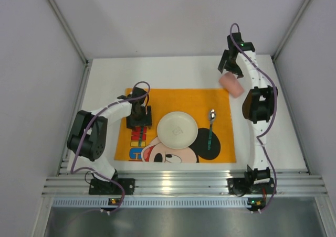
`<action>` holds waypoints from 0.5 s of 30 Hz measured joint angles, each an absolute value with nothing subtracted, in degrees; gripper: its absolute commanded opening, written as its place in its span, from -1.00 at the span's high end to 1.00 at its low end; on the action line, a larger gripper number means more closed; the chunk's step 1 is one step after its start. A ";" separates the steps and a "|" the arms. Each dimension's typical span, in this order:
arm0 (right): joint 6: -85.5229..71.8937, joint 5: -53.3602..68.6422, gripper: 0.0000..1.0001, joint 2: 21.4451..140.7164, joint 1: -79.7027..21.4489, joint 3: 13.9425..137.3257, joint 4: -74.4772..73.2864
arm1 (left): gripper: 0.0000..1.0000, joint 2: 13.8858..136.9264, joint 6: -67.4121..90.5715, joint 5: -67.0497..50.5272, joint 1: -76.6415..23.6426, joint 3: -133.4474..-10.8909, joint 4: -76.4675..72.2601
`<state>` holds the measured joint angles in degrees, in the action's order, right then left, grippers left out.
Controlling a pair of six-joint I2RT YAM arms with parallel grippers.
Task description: Set the dinner table for one person
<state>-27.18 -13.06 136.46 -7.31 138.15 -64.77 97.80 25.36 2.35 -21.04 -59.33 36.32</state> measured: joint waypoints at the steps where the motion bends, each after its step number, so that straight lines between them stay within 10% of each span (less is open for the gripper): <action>1: -27.44 -13.98 -0.68 136.46 -7.31 138.19 -64.27 | -0.57 97.56 25.36 2.26 -20.99 -59.02 35.97; 15: -28.67 -20.32 -0.72 141.25 -7.75 138.50 -62.87 | -0.54 96.77 23.75 0.60 -20.69 -57.87 34.65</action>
